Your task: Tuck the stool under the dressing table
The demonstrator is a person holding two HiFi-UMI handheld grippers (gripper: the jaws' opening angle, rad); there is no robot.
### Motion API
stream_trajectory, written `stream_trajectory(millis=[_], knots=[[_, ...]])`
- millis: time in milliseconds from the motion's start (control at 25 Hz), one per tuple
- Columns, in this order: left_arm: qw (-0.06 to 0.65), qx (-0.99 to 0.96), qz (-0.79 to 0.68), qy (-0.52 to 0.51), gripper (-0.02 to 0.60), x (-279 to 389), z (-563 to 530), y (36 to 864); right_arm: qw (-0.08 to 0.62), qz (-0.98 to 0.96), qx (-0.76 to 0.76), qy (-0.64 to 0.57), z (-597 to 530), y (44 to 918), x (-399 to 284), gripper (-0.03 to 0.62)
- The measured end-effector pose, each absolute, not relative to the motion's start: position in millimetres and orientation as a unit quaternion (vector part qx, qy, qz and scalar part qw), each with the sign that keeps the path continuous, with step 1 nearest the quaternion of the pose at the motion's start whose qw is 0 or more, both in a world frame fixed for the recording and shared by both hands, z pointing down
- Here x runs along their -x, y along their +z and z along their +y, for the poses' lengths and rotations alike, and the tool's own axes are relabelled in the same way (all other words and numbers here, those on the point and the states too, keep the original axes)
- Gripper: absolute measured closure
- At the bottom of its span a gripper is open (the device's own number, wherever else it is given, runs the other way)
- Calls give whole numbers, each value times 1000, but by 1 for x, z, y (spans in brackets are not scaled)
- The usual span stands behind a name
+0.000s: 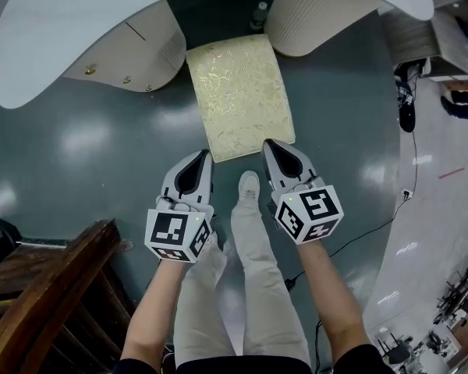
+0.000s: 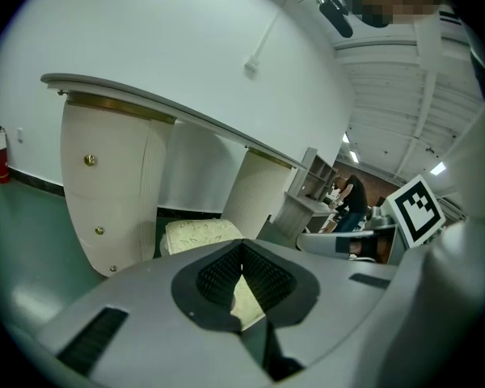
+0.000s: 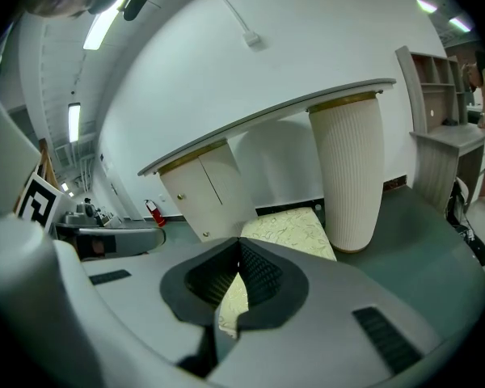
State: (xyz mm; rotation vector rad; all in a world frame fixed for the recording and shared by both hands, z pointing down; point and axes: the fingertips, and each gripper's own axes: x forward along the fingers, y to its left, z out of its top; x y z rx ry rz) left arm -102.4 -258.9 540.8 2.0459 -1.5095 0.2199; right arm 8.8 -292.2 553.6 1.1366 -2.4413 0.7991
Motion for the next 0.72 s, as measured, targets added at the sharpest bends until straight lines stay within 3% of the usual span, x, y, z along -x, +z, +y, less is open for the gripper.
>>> stream_trajectory(millis=[720], knots=[[307,-761,-563,96,574,95,-257,598,191,-842,-407,298,-292,631,-17,582]])
